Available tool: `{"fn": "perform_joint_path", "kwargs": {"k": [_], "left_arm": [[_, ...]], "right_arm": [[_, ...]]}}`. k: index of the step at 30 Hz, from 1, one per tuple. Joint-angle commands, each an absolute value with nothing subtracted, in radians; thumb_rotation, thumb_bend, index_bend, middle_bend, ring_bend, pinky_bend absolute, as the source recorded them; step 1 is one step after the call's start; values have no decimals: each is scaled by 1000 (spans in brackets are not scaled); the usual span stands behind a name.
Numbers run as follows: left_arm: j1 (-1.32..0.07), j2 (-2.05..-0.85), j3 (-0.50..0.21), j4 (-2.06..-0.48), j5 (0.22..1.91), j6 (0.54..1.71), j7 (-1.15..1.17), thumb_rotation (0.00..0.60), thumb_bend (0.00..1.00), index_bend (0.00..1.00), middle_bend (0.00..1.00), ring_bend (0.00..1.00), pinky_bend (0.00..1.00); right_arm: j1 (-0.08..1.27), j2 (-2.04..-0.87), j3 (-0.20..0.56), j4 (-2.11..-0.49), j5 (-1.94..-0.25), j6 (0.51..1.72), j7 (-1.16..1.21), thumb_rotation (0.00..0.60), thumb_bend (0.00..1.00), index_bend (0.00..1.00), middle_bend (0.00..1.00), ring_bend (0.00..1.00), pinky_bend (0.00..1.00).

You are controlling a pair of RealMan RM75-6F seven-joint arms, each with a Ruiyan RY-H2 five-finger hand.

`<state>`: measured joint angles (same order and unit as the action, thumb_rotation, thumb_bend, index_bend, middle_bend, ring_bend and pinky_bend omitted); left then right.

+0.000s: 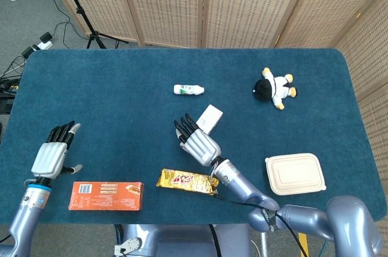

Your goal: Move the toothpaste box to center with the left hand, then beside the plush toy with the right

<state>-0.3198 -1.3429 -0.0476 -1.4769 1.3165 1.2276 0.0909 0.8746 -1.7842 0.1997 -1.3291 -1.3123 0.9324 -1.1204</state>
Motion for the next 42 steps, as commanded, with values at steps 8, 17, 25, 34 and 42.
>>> {"fn": "perform_joint_path", "kwargs": {"k": [8,17,25,34,42], "left_arm": [[-316,-1340,-53,-1480,1320,1224,86,600,0,0,0,0,0],[-316,-1343,-55,-1479,1323,1218,84,600,0,0,0,0,0],[-317,-1345,-54,-1476,1325,1207,82,600,0,0,0,0,0],[-315,-1350,-55,-1472,1333,1213,82,600,0,0,0,0,0],[-317,-1355,-54,-1464,1332,1203,78,600,0,0,0,0,0]], "right_arm": [[914,-1823,205,-1323,-1272,938,-1144,600,536,134,0,0,0],[936,-1830,213,-1337,-1252,957,-1149,600,367,134,0,0,0],[966,-1862,222,-1320,-1241,957,-1140,600,338,134,0,0,0],[1013,-1912,260,-1238,-1206,942,-1107,600,337,134,0,0,0],[1030,-1946,256,-1147,-1193,929,-1059,600,312,134,0,0,0]]}}
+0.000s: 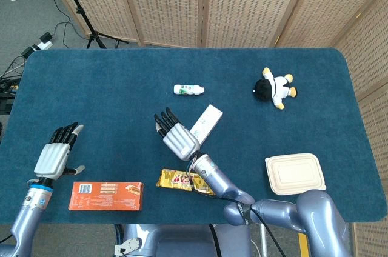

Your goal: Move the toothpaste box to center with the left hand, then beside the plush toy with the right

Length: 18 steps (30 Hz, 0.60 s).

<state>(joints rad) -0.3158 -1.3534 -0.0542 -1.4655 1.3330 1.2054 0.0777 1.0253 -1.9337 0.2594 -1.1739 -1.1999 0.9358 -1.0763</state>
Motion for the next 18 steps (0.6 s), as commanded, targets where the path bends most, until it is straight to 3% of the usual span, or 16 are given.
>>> {"fn": "perform_joint_path", "kwargs": {"k": [1,18], "left_arm": [[-317,-1355,-53,-1463,1333,1201,78,600,0,0,0,0,0],[-318,-1364,-48,-1462,1344,1196,83,600,0,0,0,0,0]], "right_arm": [[1031,-1949,255,-1137,-1191,928,-1054,600,311,134,0,0,0],[1028,-1998,234,-1003,-1181,929,-964,600,311,134,0,0,0]]}}
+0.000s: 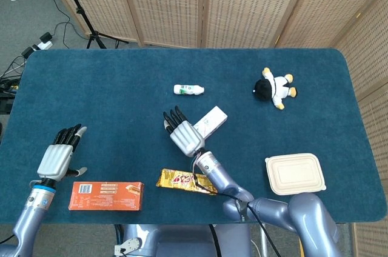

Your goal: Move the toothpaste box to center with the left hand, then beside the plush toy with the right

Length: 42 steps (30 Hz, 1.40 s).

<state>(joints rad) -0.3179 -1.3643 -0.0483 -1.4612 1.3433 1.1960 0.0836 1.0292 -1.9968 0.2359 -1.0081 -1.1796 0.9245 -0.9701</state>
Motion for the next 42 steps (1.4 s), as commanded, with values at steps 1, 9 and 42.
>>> {"fn": "perform_joint_path", "kwargs": {"k": [1,9,42], "left_arm": [[-317,-1364,-48,-1462,1344,1197,83,600,0,0,0,0,0],[-316,-1360,-48,-1470,1351,1200,78,600,0,0,0,0,0],[-314,-1352,-43,-1478,1376,1205,53,600,0,0,0,0,0]], "right_arm": [[1029,-1998,235,-1001,-1182,931,-962,600,311,134,0,0,0],[1030,-1988,250,-999,-1165,938,-959,600,311,134,0,0,0],[1072,-1993,295,-1204,-1017,997,-1118,600,311,134,0,0,0]]}}
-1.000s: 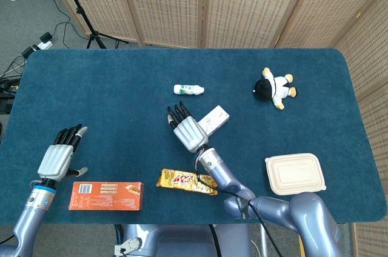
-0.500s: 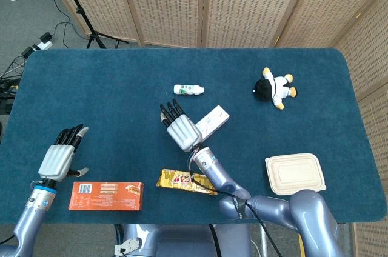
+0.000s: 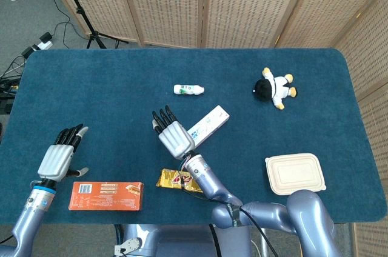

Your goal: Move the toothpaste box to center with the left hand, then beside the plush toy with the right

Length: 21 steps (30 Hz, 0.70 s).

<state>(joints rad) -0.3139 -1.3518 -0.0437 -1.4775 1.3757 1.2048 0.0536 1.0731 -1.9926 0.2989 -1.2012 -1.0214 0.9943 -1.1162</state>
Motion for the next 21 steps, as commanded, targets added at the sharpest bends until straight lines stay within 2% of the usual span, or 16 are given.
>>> {"fn": "perform_joint_path", "kwargs": {"k": [1,21], "left_arm": [[-313,-1352,-43,-1479,1377,1206,54,600,0,0,0,0,0],[-314,-1353,-42,-1482,1382,1207,55,600,0,0,0,0,0]], "right_arm": [[1072,-1993,293,-1204,-1015,998,-1116,600,311,134,0,0,0],[1055,-1993,259,-1135,-987,984,-1047,600,311,134,0,0,0]]}}
